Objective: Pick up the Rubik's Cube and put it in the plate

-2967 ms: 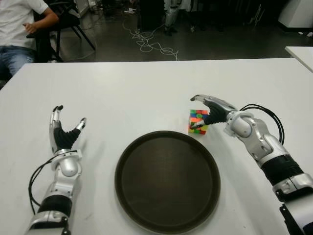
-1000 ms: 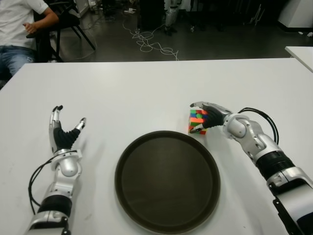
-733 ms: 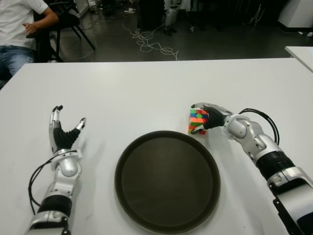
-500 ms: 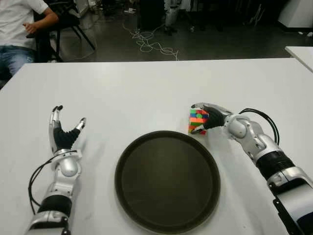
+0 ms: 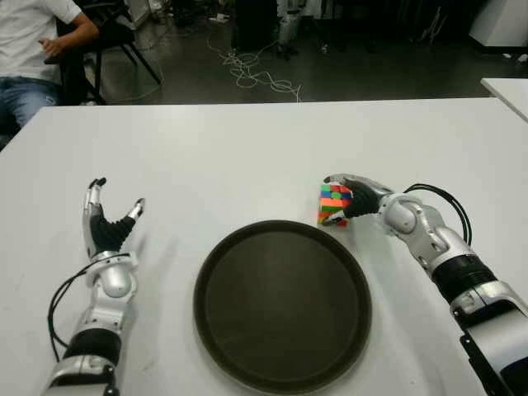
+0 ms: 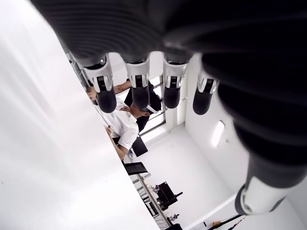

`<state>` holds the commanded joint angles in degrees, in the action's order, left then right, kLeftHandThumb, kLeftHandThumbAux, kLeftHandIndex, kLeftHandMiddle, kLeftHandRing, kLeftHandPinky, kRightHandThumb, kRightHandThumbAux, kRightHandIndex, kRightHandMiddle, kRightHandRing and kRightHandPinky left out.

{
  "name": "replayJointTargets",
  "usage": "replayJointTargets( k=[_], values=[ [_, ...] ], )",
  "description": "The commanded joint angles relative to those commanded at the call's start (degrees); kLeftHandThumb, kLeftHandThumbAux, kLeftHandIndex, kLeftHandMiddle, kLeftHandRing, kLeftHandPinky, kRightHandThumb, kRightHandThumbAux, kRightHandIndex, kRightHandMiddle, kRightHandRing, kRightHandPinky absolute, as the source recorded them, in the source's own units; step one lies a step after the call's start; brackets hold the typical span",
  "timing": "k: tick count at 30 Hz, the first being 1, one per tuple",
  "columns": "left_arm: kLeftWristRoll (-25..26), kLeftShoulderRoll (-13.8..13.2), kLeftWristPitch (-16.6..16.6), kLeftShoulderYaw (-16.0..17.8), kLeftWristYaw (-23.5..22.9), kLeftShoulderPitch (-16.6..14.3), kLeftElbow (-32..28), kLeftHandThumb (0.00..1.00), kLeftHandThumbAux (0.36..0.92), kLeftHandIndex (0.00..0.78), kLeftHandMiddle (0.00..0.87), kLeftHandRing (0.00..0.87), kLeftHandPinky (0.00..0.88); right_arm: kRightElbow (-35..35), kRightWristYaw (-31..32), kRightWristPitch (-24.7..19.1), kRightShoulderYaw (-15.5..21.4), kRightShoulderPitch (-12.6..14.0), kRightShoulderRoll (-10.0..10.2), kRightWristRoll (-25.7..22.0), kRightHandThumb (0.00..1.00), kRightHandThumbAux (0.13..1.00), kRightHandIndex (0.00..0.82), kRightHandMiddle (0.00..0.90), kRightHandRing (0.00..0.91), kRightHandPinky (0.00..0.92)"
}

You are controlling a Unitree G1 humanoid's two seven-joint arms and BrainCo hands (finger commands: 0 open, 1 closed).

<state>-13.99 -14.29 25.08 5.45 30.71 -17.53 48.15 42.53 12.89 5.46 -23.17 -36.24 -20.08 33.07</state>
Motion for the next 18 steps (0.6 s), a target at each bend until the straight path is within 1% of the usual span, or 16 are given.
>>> replayJointTargets(
  k=[3, 5, 15, 18],
  values=[
    [-0.04, -0.08, 0.03, -0.04, -0.05, 0.02, -0.02, 0.000, 0.663, 0.001, 0.007, 0.000, 0.019, -0.19, 0.25, -0.61, -0.33, -0.06, -0.01, 0.39, 0.000, 0.606, 0.098, 0.098, 0.072, 0.044],
    [-0.09, -0.11, 0.04, -0.04, 0.05, -0.02, 0.11, 0.000, 0.668, 0.003, 0.012, 0.000, 0.020, -0.49, 0.56, -1.20, -0.47, 0.02, 0.00, 0.54, 0.000, 0.607, 0.123, 0.111, 0.083, 0.059],
    [-0.01, 0.03, -0.10, -0.05, 0.12, 0.15, -0.20, 0.000, 0.672, 0.010, 0.017, 0.006, 0.029, -0.90, 1.59, -4.62, -1.03, -0.09, 0.44, 0.88, 0.000, 0.609, 0.159, 0.132, 0.106, 0.072],
    [-0.21, -0.01, -0.29, -0.16, 0.24, 0.21, -0.30, 0.000, 0.677, 0.010, 0.017, 0.003, 0.022, -1.06, 1.85, -5.37, -1.18, -0.13, 0.52, 0.90, 0.000, 0.609, 0.191, 0.150, 0.119, 0.079]
  ],
)
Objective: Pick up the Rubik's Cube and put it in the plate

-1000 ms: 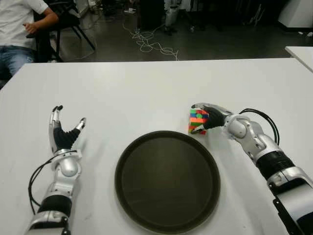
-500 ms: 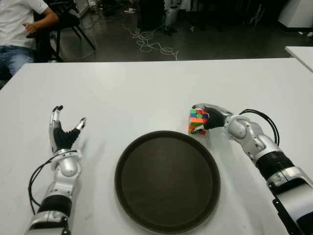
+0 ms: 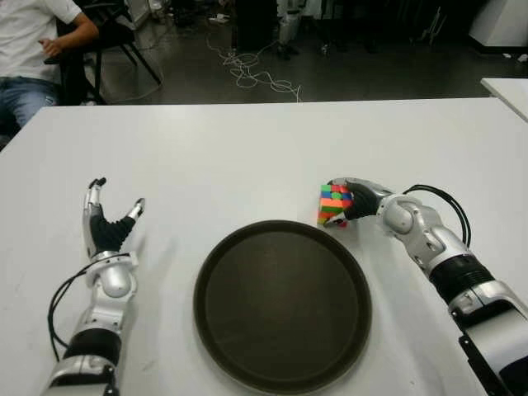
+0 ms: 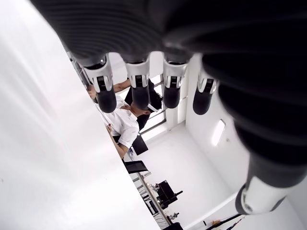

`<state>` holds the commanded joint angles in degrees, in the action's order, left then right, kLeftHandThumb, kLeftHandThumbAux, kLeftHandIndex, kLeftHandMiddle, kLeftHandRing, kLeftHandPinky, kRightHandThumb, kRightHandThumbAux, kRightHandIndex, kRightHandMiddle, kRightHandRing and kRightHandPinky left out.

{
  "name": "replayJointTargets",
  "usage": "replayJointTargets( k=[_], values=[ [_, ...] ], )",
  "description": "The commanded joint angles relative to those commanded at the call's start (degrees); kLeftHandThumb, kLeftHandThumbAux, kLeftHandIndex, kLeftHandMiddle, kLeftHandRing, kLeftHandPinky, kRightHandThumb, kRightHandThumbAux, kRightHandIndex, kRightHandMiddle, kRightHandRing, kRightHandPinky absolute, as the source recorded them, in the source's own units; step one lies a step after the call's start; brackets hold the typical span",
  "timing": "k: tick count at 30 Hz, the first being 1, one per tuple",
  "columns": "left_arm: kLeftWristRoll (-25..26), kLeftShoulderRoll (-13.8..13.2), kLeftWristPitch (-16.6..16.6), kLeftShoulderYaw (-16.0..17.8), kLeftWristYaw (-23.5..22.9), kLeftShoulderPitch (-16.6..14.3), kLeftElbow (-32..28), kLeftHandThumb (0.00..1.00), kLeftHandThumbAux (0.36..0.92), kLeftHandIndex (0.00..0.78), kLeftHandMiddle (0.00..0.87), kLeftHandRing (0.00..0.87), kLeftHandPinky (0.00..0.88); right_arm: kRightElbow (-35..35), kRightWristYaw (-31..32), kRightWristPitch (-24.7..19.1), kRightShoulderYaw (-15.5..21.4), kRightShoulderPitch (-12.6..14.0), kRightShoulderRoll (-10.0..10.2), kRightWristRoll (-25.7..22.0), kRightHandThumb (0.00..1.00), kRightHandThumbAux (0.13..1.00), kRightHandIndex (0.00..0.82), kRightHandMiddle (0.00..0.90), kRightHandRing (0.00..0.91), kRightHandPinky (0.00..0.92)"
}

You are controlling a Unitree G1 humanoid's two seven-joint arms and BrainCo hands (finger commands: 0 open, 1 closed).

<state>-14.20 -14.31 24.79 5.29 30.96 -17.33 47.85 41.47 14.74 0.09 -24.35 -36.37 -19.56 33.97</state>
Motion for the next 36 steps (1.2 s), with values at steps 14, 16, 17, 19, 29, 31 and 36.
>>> replayJointTargets(
  k=[14, 16, 17, 19, 29, 31, 36],
  values=[
    [-0.63, 0.10, -0.37, -0.03, 0.55, 0.13, -0.55, 0.000, 0.670, 0.008, 0.020, 0.004, 0.017, -0.52, 1.77, -1.41, -1.24, -0.46, -0.26, 0.42, 0.000, 0.572, 0.226, 0.176, 0.148, 0.110],
    [-0.56, 0.16, -0.49, 0.02, 0.53, 0.12, -0.63, 0.000, 0.672, 0.007, 0.017, 0.002, 0.017, -0.15, 1.87, -1.18, -1.15, -0.56, -0.19, 0.25, 0.000, 0.572, 0.226, 0.175, 0.149, 0.112],
    [-0.53, 0.18, -0.58, 0.04, 0.52, 0.11, -0.68, 0.000, 0.673, 0.004, 0.011, 0.001, 0.018, 0.12, 1.96, -1.06, -1.13, -0.65, -0.15, 0.16, 0.000, 0.582, 0.226, 0.174, 0.149, 0.114],
    [-0.48, 0.21, -0.76, 0.08, 0.48, 0.15, -0.80, 0.000, 0.672, 0.001, 0.004, 0.000, 0.018, 1.07, 1.99, -0.47, -1.06, -0.95, -0.06, -0.10, 0.000, 0.593, 0.222, 0.171, 0.149, 0.116],
    [-0.42, 0.16, -0.90, 0.06, 0.25, 0.11, -0.81, 0.000, 0.669, 0.000, 0.017, 0.008, 0.034, 4.42, 0.35, 4.69, -1.17, -1.64, -0.27, -0.42, 0.000, 0.593, 0.196, 0.154, 0.137, 0.113],
    [-0.36, 0.16, -0.80, 0.07, 0.14, 0.17, -0.86, 0.000, 0.673, 0.000, 0.016, 0.007, 0.034, 5.95, -0.59, 6.22, -1.13, -2.05, -0.10, -0.48, 0.000, 0.606, 0.180, 0.147, 0.131, 0.114],
    [-0.16, 0.23, -0.58, 0.15, 0.02, 0.24, -0.89, 0.000, 0.676, 0.000, 0.018, 0.012, 0.041, 7.08, -4.81, 9.31, -1.01, -1.77, -0.25, 0.19, 0.000, 0.664, 0.153, 0.136, 0.124, 0.121]
  ],
)
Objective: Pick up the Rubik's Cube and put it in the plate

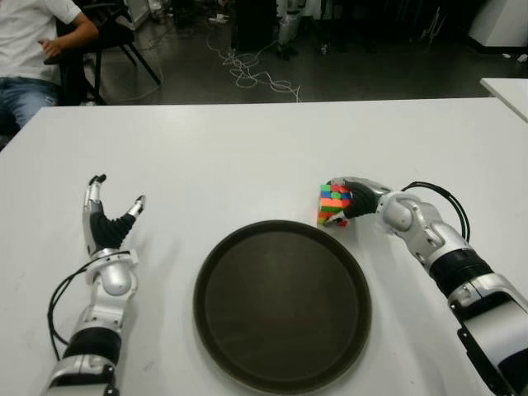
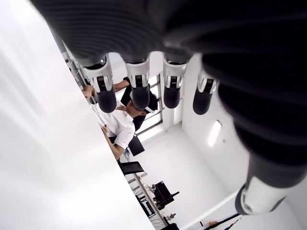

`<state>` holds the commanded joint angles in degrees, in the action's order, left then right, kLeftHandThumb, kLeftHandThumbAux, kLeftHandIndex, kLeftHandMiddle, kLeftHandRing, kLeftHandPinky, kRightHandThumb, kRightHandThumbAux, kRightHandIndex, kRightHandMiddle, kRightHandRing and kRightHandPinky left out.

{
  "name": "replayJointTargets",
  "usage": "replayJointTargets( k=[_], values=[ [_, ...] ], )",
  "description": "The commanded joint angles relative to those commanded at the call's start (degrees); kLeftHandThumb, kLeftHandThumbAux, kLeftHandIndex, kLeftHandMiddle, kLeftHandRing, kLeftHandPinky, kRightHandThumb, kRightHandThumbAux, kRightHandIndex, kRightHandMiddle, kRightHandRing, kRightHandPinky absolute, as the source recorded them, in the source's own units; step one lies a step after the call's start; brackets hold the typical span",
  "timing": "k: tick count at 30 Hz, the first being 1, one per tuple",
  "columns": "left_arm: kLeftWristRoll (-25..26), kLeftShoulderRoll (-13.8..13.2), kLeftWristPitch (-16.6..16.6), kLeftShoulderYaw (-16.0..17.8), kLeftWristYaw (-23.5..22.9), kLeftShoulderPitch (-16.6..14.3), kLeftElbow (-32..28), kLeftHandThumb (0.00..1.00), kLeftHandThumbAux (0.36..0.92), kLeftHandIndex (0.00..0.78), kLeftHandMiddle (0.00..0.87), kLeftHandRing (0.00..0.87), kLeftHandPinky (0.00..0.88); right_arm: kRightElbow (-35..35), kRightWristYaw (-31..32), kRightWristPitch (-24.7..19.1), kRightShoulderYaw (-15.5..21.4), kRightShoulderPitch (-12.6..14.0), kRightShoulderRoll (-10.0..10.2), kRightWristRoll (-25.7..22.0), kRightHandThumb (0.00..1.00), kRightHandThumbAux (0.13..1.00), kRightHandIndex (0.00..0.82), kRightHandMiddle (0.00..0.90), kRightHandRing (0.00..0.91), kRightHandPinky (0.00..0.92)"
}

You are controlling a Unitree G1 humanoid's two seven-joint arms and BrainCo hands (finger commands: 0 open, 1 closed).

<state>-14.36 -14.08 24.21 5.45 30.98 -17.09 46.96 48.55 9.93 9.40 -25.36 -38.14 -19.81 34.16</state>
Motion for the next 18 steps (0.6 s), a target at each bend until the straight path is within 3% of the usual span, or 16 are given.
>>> replayJointTargets(
  k=[2, 4, 5, 6, 7, 9, 12, 18],
  values=[
    [0.13, 0.05, 0.06, 0.07, -0.05, 0.02, -0.01, 0.000, 0.678, 0.000, 0.020, 0.014, 0.043, 0.50, -2.47, 1.24, -0.13, 0.11, -0.11, 0.58, 0.000, 0.712, 0.165, 0.153, 0.139, 0.125],
    [0.25, 0.08, 0.04, 0.13, -0.09, 0.01, 0.01, 0.000, 0.678, 0.000, 0.020, 0.013, 0.040, 1.05, -4.90, 2.22, -0.23, 0.17, -0.12, 1.14, 0.066, 0.765, 0.212, 0.184, 0.167, 0.147],
    [0.30, 0.07, 0.03, 0.16, -0.11, 0.01, 0.02, 0.000, 0.677, 0.000, 0.018, 0.010, 0.035, 1.32, -5.92, 2.60, -0.25, 0.17, -0.10, 1.37, 0.288, 0.754, 0.284, 0.209, 0.191, 0.171],
    [0.37, 0.07, 0.00, 0.21, -0.13, 0.00, 0.04, 0.000, 0.676, 0.000, 0.017, 0.008, 0.031, 1.64, -7.26, 2.99, -0.22, 0.21, -0.04, 1.60, 0.430, 0.747, 0.329, 0.225, 0.207, 0.187],
    [0.42, 0.07, -0.02, 0.23, -0.14, 0.00, 0.05, 0.000, 0.674, 0.000, 0.013, 0.005, 0.027, 1.97, -8.23, 3.32, -0.20, 0.20, 0.01, 1.77, 0.525, 0.740, 0.360, 0.239, 0.221, 0.203],
    [0.54, 0.08, -0.01, 0.27, -0.18, -0.02, 0.09, 0.000, 0.671, 0.000, 0.010, 0.002, 0.027, 2.56, -10.08, 3.71, -0.13, 0.17, 0.16, 2.06, 0.608, 0.734, 0.388, 0.248, 0.232, 0.215],
    [0.94, 0.11, 0.31, 0.40, -0.45, -0.17, 0.49, 0.000, 0.667, 0.000, 0.031, 0.032, 0.077, 3.08, -12.74, 3.37, 0.25, 0.26, 0.62, 2.21, 0.669, 0.730, 0.408, 0.256, 0.245, 0.241],
    [1.39, 0.07, 0.88, 0.50, -0.94, -0.25, 0.83, 0.000, 0.664, 0.001, 0.031, 0.030, 0.066, 3.93, -15.33, 2.94, 0.94, 0.34, 1.31, 1.56, 0.698, 0.727, 0.416, 0.257, 0.254, 0.246]
  ],
)
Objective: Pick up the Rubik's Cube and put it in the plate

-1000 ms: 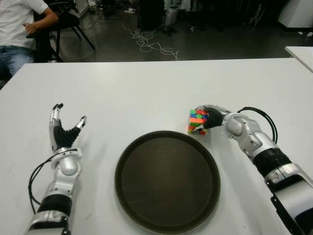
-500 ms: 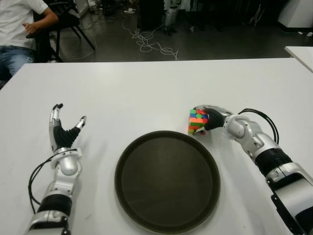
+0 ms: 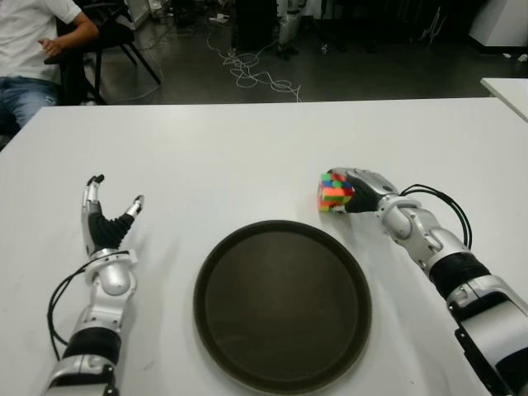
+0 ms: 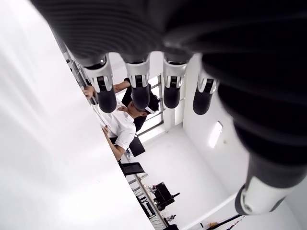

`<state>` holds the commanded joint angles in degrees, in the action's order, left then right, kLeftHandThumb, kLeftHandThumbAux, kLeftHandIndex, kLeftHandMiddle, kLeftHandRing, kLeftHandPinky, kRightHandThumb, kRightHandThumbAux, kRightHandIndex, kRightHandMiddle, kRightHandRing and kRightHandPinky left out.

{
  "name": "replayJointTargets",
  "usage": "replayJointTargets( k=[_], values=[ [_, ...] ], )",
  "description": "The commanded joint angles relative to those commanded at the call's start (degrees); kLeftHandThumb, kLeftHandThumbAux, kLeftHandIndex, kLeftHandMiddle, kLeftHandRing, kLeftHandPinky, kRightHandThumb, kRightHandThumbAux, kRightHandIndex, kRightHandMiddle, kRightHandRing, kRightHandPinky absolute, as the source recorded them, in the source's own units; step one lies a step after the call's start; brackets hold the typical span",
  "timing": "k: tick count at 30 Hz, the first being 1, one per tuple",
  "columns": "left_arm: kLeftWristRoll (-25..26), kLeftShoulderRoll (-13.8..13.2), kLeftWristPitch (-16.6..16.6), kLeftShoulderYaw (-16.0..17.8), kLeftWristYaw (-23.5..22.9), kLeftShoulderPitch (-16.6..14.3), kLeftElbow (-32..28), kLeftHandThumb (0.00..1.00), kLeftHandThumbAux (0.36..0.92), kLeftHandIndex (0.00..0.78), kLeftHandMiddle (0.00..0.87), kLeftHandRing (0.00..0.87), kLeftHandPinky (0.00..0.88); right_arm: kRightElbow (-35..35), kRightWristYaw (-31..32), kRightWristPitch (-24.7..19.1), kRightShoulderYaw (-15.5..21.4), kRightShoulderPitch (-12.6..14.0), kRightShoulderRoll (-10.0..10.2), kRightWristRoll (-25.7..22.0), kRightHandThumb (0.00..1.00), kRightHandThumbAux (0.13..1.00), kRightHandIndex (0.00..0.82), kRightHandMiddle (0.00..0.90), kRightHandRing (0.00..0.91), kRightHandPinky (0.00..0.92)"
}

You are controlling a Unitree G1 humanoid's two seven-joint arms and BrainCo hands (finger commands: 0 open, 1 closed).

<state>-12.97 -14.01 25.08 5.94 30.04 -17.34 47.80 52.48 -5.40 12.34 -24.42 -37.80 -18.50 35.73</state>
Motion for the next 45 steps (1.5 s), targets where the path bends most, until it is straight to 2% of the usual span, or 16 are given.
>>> replayJointTargets(
  k=[7, 14, 18, 24, 34, 38, 45],
  values=[
    [-0.73, -0.14, 0.16, -0.28, 0.67, 0.13, -0.01, 0.000, 0.674, 0.001, 0.019, 0.014, 0.049, 0.97, -0.66, 0.02, 0.35, -0.14, 0.36, -0.41, 0.702, 0.725, 0.417, 0.250, 0.238, 0.228],
    [-1.36, -0.21, 0.22, -0.50, 1.13, 0.20, -0.12, 0.000, 0.658, 0.003, 0.011, 0.001, 0.029, 1.71, -1.03, 0.32, 0.44, -0.30, 0.54, -0.76, 0.701, 0.725, 0.417, 0.252, 0.229, 0.198],
    [-1.36, -0.18, 0.39, -0.50, 1.12, 0.03, 0.04, 0.000, 0.650, 0.004, 0.020, 0.007, 0.031, 1.92, -0.98, 0.61, 0.59, -0.37, 0.57, -1.05, 0.702, 0.725, 0.418, 0.251, 0.239, 0.234],
    [-1.54, -0.23, 0.37, -0.56, 1.21, 0.04, 0.05, 0.000, 0.666, 0.005, 0.012, 0.000, 0.011, 1.95, -0.99, 0.79, 0.62, -0.40, 0.57, -1.21, 0.702, 0.725, 0.418, 0.247, 0.248, 0.263],
    [-1.54, 0.04, -0.47, -0.46, 1.33, 0.09, -0.38, 0.000, 0.686, 0.008, 0.016, 0.002, 0.018, 1.93, -0.50, 0.60, 0.59, -0.43, 0.51, -1.50, 0.702, 0.725, 0.417, 0.254, 0.254, 0.267],
    [-1.81, -0.04, -1.08, -0.60, 1.56, 0.14, -0.47, 0.000, 0.674, 0.005, 0.004, 0.000, 0.010, 1.88, -0.93, 0.77, 0.79, -0.45, 0.41, -1.70, 0.704, 0.724, 0.417, 0.251, 0.258, 0.281],
    [-1.97, -0.02, -0.69, -0.66, 1.68, 0.18, -0.45, 0.000, 0.671, 0.007, 0.005, 0.000, 0.009, 1.97, -0.87, 0.84, 3.74, -0.93, 0.98, -5.19, 0.704, 0.724, 0.419, 0.267, 0.285, 0.346]
  ],
)
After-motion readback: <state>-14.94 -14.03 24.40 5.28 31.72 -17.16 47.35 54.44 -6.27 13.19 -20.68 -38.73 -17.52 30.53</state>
